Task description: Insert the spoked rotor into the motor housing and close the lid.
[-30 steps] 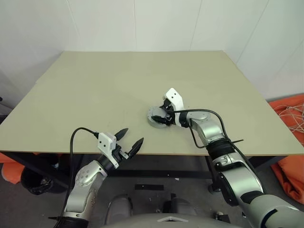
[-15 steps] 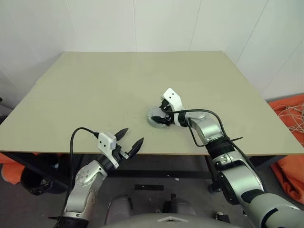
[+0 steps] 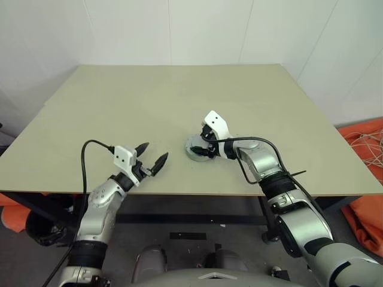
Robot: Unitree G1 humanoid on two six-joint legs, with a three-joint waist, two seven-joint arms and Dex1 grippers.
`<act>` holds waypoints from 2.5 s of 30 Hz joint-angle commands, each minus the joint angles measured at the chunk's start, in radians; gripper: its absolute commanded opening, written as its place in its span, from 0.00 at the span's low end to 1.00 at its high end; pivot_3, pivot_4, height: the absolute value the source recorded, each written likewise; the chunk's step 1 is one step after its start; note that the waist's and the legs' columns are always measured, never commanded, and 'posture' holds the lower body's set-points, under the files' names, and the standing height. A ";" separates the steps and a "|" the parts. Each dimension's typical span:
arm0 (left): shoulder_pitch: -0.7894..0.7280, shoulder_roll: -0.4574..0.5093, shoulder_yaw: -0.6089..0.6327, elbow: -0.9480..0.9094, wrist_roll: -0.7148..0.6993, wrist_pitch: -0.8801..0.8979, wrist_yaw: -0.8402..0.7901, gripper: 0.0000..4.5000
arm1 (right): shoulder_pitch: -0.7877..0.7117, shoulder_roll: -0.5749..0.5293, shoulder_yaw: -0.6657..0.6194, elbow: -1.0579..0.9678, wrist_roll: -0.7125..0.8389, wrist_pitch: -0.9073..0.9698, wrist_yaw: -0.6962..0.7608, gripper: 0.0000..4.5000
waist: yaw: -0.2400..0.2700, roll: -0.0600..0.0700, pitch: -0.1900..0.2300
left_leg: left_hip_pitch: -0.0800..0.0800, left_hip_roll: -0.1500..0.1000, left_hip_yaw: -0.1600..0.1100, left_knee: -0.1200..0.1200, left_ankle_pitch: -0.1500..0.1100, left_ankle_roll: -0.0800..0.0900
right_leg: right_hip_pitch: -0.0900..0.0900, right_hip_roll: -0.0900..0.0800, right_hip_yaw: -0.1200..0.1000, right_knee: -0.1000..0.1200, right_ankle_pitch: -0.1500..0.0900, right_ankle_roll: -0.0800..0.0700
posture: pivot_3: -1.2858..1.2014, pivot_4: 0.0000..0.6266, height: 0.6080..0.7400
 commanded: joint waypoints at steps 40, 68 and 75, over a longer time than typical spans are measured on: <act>-0.585 -0.063 -0.113 0.649 0.179 -0.025 -0.276 0.00 | 0.036 0.025 0.007 -0.091 -0.005 0.072 -0.046 0.71 | 0.001 -0.001 0.001 | 0.000 0.000 0.001 -0.012 0.003 -0.004 | -0.003 0.000 0.000 -0.005 0.003 -0.005 | 0.52 0.00 1.00; -0.605 -0.069 -0.142 0.694 0.247 0.008 -0.285 0.00 | 0.055 0.020 0.011 -0.190 0.014 0.141 -0.025 0.79 | 0.004 -0.001 0.001 | -0.001 -0.001 0.001 -0.017 0.003 -0.004 | -0.003 0.000 -0.001 -0.011 0.004 -0.008 | 0.52 0.00 1.00; -0.607 -0.071 -0.142 0.696 0.248 0.006 -0.294 0.00 | 0.061 0.010 0.003 -0.242 0.017 0.169 -0.032 0.99 | 0.016 -0.001 0.001 | -0.003 -0.001 0.001 -0.017 0.002 -0.003 | -0.005 0.000 -0.001 -0.012 0.004 -0.008 | 0.52 0.00 1.00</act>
